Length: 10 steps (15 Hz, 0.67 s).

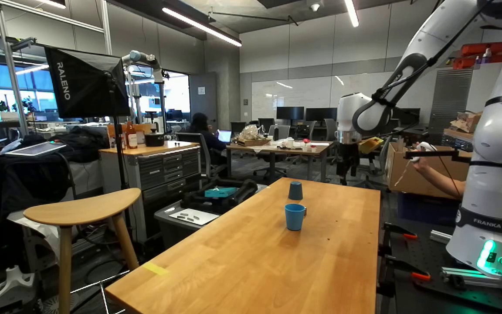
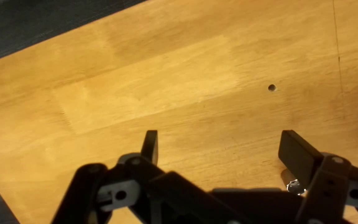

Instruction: Put the silver object in the cup

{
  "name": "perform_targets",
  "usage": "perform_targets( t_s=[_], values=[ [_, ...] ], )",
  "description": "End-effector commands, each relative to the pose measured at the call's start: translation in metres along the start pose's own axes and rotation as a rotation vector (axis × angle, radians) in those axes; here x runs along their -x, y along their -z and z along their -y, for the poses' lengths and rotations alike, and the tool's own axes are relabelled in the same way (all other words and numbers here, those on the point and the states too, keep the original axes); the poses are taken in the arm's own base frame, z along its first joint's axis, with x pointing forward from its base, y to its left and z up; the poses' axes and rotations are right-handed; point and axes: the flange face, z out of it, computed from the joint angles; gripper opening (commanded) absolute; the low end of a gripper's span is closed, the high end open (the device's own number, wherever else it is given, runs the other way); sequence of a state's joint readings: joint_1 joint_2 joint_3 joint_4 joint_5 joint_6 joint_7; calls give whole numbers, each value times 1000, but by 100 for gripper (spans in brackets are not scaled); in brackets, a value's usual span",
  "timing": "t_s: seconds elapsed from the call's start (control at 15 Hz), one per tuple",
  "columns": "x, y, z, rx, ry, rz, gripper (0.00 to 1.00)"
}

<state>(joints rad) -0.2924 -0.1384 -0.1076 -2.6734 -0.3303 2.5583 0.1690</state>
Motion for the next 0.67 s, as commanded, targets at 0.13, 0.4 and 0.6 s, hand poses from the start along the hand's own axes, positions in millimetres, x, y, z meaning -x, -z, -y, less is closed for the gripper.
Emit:
perform_targets(
  t_s=[0.13, 0.4, 0.6],
  values=[
    [-69, -60, 5, -37, -102, -34, 100],
    [-102, -88, 24, -109, -152, -21, 100],
    [-110, -95, 56, -191, -192, 2, 100]
  ],
)
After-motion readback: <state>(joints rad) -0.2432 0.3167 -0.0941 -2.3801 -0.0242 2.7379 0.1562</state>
